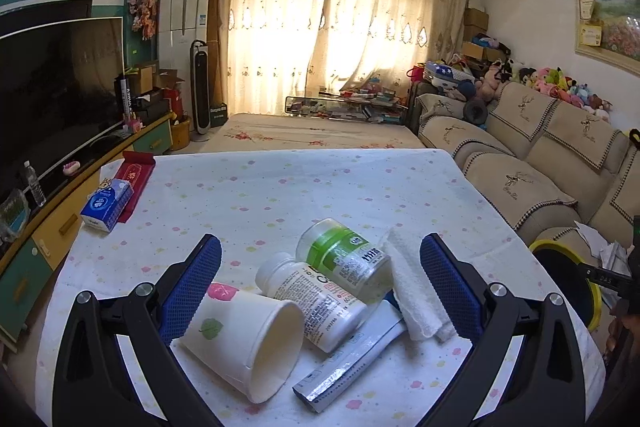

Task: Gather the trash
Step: 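Carry the brown lid over the bin and open the right gripper, then reach the left gripper to the white wet wipe and grasp it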

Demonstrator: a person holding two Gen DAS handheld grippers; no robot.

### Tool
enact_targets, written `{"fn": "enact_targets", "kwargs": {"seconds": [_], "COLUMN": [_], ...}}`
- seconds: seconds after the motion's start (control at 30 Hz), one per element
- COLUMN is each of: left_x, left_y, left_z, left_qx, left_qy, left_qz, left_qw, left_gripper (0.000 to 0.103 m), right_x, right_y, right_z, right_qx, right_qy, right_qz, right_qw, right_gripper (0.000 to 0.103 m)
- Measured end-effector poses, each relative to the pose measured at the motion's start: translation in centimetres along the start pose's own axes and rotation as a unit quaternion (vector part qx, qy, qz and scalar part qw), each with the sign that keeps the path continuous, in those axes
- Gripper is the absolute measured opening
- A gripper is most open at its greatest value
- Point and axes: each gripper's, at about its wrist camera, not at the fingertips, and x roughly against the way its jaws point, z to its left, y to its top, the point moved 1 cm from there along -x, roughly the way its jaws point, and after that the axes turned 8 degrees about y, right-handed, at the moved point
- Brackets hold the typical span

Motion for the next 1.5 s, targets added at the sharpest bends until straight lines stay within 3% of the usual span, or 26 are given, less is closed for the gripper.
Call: {"fn": "enact_targets", "kwargs": {"seconds": [0.2,0.43,0.6,0.73,1.07,1.13,1.2,1.23,1.33,1.5], "left_x": [-0.5,-3.2,-6.0,-7.7,-9.3,-9.2,-9.2,-9.0,-8.3,-5.5], "left_y": [-0.9,-1.9,-2.1,-2.0,-2.4,-2.3,-2.2,-2.2,-1.9,1.2], "left_z": [-3.5,-9.7,-12.4,-13.0,-14.8,-15.3,-15.7,-15.7,-16.6,-16.9], "left_qx": [-0.048,-0.115,-0.136,-0.148,-0.171,-0.176,-0.184,-0.191,-0.210,-0.198], "left_qy": [-0.059,-0.105,-0.108,-0.093,-0.092,-0.094,-0.101,-0.104,-0.107,-0.115], "left_qz": [0.035,0.114,0.151,0.159,0.171,0.168,0.170,0.171,0.160,0.127], "left_qw": [0.9965,0.9811,0.9731,0.9718,0.9659,0.9654,0.9629,0.9611,0.9587,0.9651], "left_gripper": [0.098,0.097,0.088,0.085,0.050,0.035,0.012,0.007,0.004,0.004], "right_x": [0.5,1.0,0.9,0.7,-0.2,-0.3,-0.3,-0.3,0.0,0.7], "right_y": [-0.7,-1.4,-1.8,-2.0,-2.5,-2.6,-2.7,-2.7,-2.7,-2.8], "right_z": [0.3,0.3,0.0,-0.4,-1.1,-1.2,-1.3,-1.4,-1.9,-2.6], "right_qx": [-0.001,0.005,-0.001,-0.009,-0.021,-0.023,-0.026,-0.028,-0.033,-0.041], "right_qy": [0.014,0.031,0.053,0.065,0.085,0.087,0.089,0.090,0.093,0.097], "right_qz": [0.001,-0.005,0.000,0.003,0.012,0.013,0.013,0.013,0.009,0.000], "right_qw": [1.000,1.000,0.999,0.998,0.996,0.996,0.996,0.995,0.995,0.994], "right_gripper": [0.071,0.071,0.071,0.071,0.071,0.071,0.071,0.071,0.071,0.071]}}
